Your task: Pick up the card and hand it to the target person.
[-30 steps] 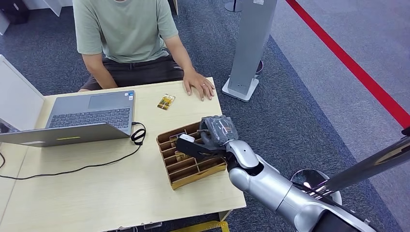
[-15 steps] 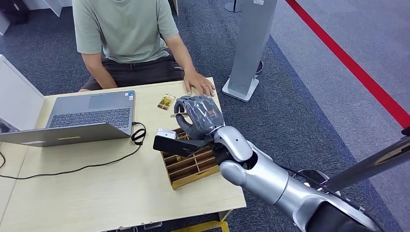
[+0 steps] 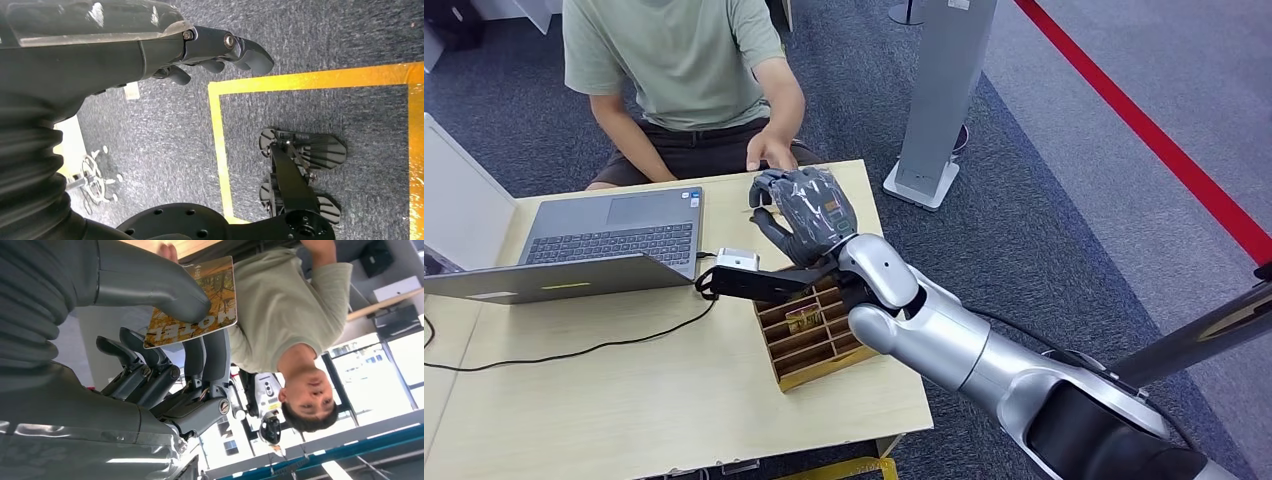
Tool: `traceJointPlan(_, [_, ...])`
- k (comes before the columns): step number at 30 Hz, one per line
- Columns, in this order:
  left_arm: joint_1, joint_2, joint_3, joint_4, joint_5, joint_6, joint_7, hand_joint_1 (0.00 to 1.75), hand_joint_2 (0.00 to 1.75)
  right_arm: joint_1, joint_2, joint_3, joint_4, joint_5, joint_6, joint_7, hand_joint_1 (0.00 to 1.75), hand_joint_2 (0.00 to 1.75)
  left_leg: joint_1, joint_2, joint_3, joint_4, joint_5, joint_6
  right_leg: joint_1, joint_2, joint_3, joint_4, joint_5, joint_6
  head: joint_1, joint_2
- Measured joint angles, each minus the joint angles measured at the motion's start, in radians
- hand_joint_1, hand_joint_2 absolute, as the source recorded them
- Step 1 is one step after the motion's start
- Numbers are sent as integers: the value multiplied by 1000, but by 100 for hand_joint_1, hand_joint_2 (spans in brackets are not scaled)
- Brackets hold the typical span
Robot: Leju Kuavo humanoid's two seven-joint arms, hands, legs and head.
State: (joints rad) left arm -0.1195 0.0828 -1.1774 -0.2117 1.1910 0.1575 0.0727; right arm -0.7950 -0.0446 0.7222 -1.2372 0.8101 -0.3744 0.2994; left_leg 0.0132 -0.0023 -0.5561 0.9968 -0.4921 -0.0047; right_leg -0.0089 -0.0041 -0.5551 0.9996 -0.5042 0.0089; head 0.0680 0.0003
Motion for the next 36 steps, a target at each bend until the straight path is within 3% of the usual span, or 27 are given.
traceJointPlan(11, [-3, 0, -8, 0, 8, 0, -2, 0, 175, -27, 65, 31, 246, -7, -86, -32, 175, 175, 0, 0, 0, 0, 0, 0, 0, 0, 0, 0, 0, 0, 0, 0])
traceJointPlan(15, [-3, 0, -11, 0, 10, 0, -1, 0, 175, -37, 75, 34, 307, -6, -94, -36, 0, 175, 0, 0, 0, 0, 0, 0, 0, 0, 0, 0, 0, 0, 0, 0])
traceJointPlan(29, [-1, 0, -16, 0, 24, 11, -15, 0, 175, -43, 98, 40, 396, 2, -100, -48, 0, 175, 0, 0, 0, 0, 0, 0, 0, 0, 0, 0, 0, 0, 0, 0])
traceJointPlan(36, [6, 0, -16, 0, 42, 14, -15, 0, 175, -22, 76, 17, 313, -101, -114, -62, 0, 175, 0, 1, 1, 0, 0, 0, 0, 1, 0, 0, 0, 0, 0, 0])
